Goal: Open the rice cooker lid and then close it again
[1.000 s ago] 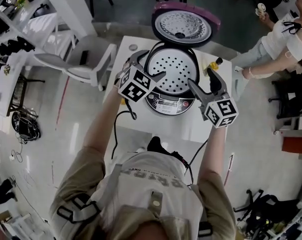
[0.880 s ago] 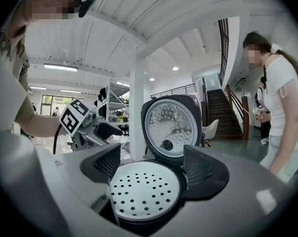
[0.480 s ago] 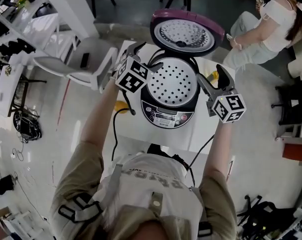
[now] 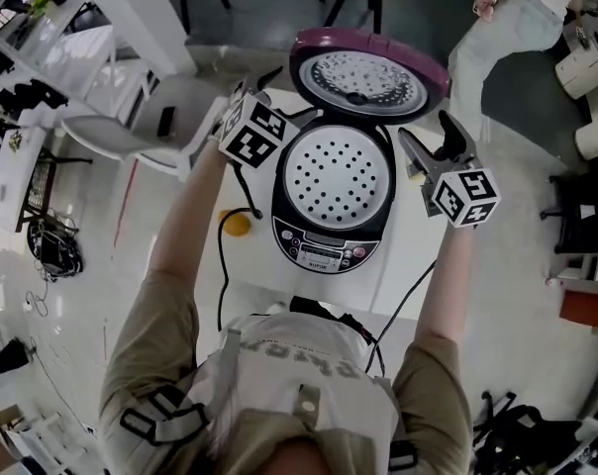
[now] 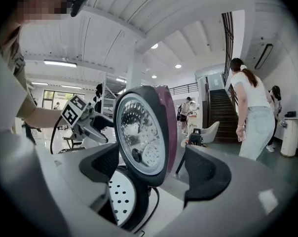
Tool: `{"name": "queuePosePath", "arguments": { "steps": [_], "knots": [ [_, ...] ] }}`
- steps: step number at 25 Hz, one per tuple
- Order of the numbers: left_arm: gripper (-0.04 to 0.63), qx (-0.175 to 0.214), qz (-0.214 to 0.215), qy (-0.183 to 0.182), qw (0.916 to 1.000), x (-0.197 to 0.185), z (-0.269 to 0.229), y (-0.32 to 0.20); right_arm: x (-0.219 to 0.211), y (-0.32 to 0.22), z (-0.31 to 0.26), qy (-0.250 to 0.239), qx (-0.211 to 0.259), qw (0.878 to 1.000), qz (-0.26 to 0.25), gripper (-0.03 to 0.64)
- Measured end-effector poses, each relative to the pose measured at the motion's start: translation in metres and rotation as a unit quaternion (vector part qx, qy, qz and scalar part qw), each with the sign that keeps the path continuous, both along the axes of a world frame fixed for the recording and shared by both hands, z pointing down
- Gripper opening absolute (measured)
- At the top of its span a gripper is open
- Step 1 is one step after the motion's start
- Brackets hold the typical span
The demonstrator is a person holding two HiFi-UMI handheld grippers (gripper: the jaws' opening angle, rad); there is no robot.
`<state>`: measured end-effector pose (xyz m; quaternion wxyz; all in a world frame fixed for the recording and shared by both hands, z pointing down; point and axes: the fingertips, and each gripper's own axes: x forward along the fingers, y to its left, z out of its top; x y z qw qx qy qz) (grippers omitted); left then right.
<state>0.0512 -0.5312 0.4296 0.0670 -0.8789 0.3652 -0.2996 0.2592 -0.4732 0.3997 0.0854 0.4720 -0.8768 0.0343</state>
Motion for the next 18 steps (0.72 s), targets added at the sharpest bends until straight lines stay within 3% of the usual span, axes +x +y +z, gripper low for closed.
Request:
{"name": "queuePosePath", "arguments": {
  "steps": [18],
  "knots": [
    [0.431, 0.002, 0.044, -0.047, 0.9979, 0.014, 0.003, -0.027, -0.019, -0.042, -0.016, 0.016, 0.016, 0.997, -0.079, 0.436]
  ]
}}
